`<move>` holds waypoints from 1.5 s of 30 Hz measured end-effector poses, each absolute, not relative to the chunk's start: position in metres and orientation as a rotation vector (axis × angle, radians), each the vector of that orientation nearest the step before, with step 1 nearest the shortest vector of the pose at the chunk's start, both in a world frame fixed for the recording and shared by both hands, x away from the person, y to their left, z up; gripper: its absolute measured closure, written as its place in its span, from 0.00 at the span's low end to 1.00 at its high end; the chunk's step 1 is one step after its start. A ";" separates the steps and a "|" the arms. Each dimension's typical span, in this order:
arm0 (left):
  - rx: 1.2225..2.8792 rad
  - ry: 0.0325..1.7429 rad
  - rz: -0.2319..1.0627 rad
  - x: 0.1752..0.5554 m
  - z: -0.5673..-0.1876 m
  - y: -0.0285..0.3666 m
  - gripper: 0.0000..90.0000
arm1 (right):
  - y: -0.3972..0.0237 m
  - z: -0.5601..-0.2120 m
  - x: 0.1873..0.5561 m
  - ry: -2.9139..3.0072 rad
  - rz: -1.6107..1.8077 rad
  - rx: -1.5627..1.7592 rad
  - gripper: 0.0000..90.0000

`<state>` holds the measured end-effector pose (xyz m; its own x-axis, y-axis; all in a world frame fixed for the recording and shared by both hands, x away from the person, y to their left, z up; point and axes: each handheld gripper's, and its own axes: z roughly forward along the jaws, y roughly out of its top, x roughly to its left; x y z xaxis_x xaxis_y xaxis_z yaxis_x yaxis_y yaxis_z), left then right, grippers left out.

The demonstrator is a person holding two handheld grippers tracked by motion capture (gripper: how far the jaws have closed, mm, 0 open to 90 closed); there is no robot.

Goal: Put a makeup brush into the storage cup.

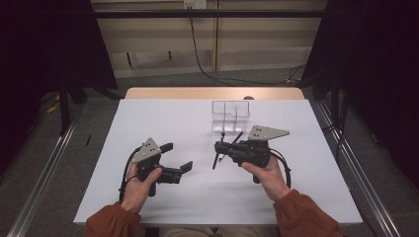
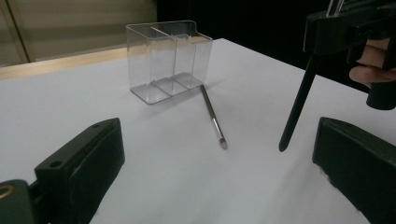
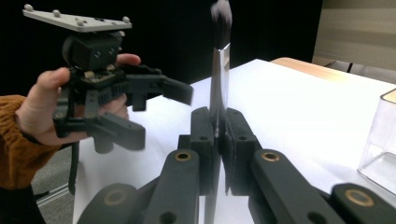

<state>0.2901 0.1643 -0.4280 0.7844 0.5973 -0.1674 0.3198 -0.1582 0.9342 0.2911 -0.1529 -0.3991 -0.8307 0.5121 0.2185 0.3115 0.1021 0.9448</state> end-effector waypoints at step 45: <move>1.672 0.823 0.490 0.269 -0.444 0.250 0.02 | -0.180 -0.375 0.338 2.068 1.709 0.943 0.93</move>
<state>0.2692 0.2499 -0.4439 0.6666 0.7383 -0.1028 0.2614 -0.1024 0.9598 0.3383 -0.1802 -0.3752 -0.7406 0.6484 0.1763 0.2955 0.0786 0.9521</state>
